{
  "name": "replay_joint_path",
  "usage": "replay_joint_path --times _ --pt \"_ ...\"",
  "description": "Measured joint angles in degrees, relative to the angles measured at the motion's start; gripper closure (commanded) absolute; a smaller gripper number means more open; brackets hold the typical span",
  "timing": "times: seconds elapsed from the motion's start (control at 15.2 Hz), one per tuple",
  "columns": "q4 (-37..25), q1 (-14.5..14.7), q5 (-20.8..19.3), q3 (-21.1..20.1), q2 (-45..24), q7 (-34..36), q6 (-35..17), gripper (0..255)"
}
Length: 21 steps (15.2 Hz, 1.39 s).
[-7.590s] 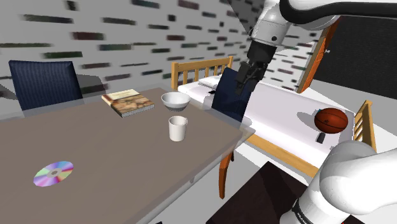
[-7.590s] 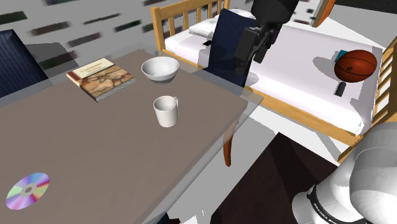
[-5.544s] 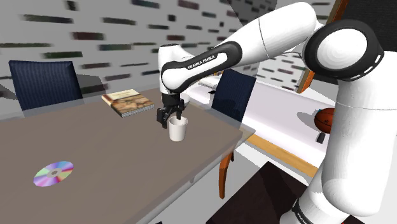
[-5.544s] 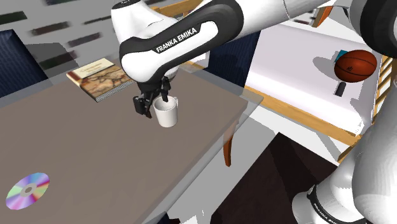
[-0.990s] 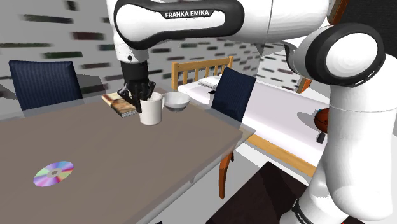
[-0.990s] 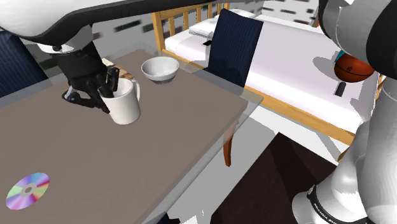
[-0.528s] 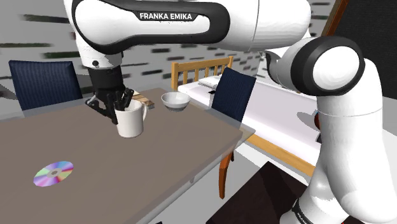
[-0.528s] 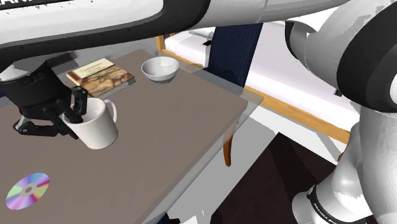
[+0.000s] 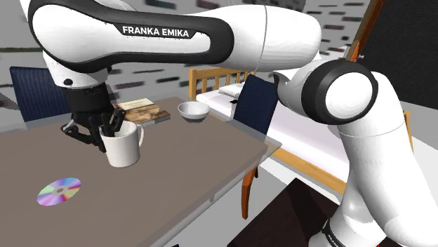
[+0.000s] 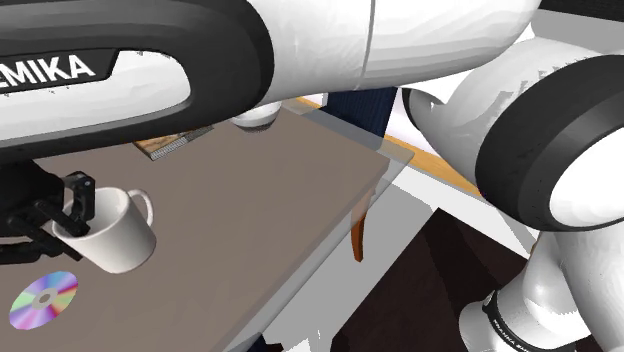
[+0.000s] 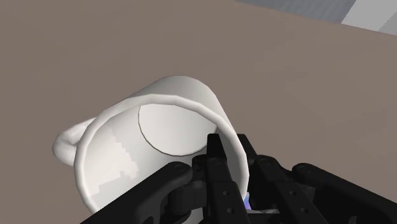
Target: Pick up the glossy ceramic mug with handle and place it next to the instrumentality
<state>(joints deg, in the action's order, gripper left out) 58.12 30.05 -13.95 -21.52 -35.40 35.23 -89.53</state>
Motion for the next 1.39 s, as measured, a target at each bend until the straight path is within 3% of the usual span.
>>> replay_joint_path --times 1.39 --pt "17.53 -2.32 -0.37 0.25 0.53 1.74 -16.63 255"
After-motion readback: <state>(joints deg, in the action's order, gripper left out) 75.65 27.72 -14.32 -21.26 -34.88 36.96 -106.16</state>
